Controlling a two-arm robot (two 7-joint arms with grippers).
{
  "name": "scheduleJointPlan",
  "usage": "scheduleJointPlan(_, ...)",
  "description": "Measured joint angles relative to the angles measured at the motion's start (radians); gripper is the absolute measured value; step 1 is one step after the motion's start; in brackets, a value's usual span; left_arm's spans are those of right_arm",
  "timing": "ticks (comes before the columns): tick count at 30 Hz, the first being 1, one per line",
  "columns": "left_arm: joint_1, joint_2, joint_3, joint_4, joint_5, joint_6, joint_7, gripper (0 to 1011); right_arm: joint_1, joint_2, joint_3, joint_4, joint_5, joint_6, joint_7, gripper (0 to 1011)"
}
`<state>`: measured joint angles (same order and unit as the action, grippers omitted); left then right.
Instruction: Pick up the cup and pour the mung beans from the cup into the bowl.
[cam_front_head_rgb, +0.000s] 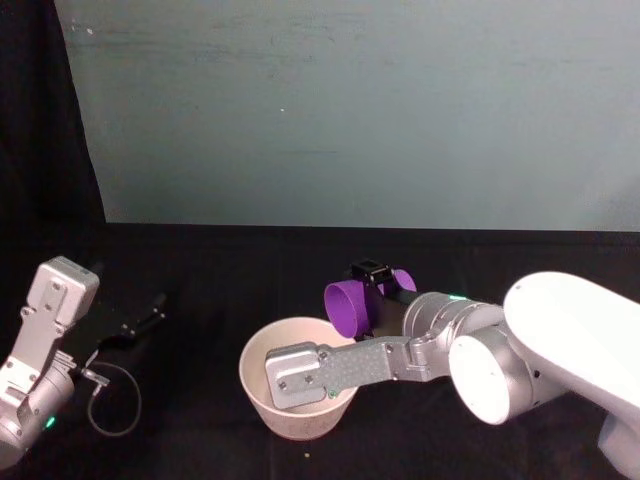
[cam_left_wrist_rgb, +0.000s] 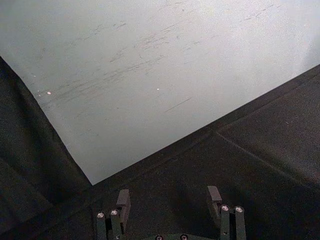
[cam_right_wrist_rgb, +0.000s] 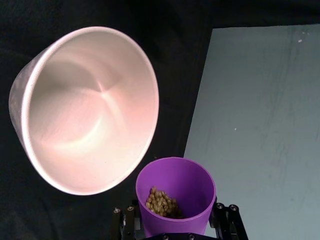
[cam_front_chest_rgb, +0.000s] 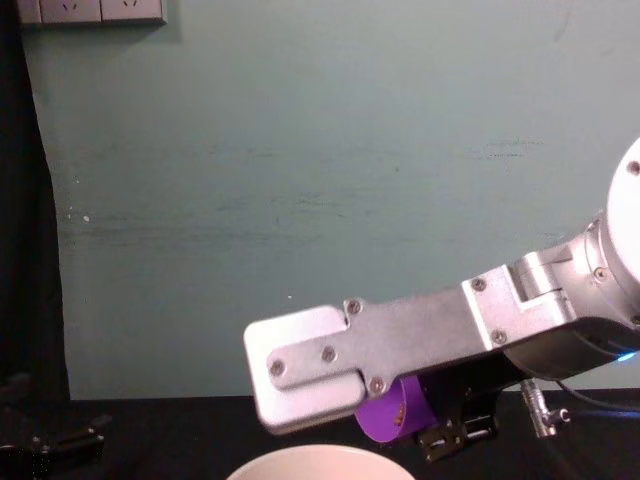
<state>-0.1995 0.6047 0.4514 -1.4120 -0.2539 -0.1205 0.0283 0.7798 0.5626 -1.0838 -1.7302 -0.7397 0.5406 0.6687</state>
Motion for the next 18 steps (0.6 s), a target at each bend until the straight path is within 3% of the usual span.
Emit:
scheduleJointPlan(8,0.0,0.0,0.0,0.0,0.0,0.0,0.0,1003,0.027,-0.012,-0.042,0.003,-0.085,0.002,0.054,734)
scheduleJointPlan(18,0.0,0.0,0.0,0.0,0.0,0.0,0.0,1003,0.043,-0.033,-0.075,0.016,-0.16,-0.011,0.099,734)
